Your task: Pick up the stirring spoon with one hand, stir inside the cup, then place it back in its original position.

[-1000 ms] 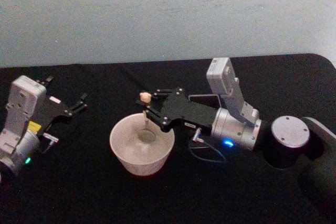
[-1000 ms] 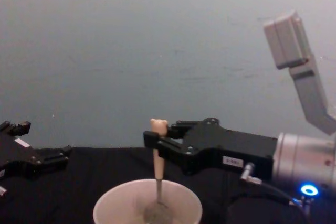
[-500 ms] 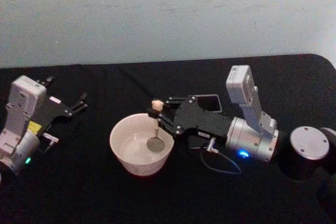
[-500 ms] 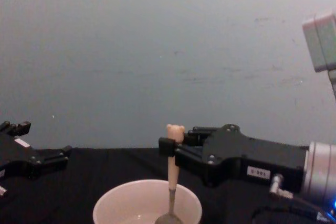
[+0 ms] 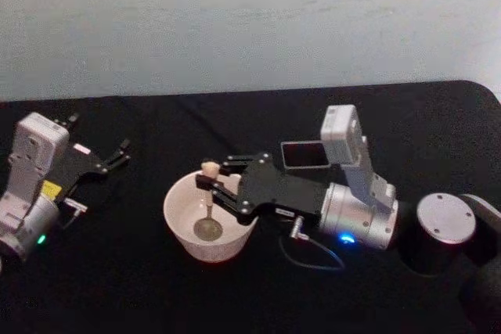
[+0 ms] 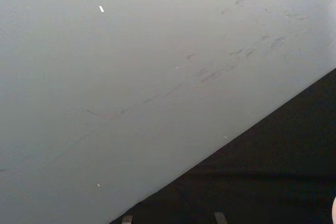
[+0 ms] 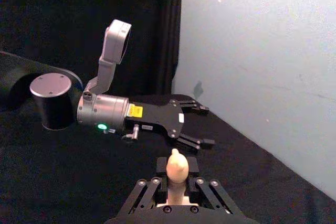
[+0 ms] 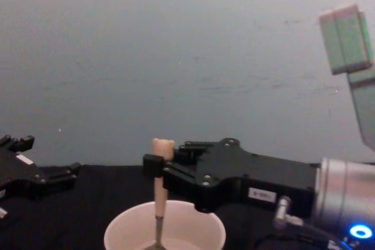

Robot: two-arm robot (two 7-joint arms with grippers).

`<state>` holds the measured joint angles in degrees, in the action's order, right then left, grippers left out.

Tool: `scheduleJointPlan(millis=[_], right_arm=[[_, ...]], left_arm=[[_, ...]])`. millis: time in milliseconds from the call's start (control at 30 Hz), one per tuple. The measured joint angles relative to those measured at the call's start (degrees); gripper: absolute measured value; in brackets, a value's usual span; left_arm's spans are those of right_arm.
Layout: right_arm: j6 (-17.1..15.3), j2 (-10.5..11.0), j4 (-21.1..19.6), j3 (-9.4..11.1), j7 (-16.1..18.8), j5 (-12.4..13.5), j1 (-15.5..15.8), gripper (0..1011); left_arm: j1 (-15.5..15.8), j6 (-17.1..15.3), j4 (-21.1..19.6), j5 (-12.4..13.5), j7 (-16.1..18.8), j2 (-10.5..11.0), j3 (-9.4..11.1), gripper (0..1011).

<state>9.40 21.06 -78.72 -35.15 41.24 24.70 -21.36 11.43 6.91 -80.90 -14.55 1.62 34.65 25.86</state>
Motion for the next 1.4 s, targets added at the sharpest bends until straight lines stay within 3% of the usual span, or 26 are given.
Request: scheduleJointPlan(millis=[300,633,967,1400], right_arm=[[0.4,-2.9,4.4,-1.5,-0.5,-1.5,-3.1,211],[1.2,-5.1,8.9,-0.8,-1.9,-2.3,-5.8,211],[1.7,-4.3,9.6,0.6,-2.4,-2.8,-6.1,211],[1.4,-0.8,5.4,2.6,-2.4,-1.8,-2.7,211]], left_arm=[[0.0,0.0,0.0,0.0,0.0,0.0,0.0,1001],[0.0,0.0,0.0,0.0,0.0,0.0,0.0,1001],[0.0,0.0,0.0,0.0,0.0,0.0,0.0,1001],[0.0,0.0,0.0,0.0,0.0,0.0,0.0,1001]])
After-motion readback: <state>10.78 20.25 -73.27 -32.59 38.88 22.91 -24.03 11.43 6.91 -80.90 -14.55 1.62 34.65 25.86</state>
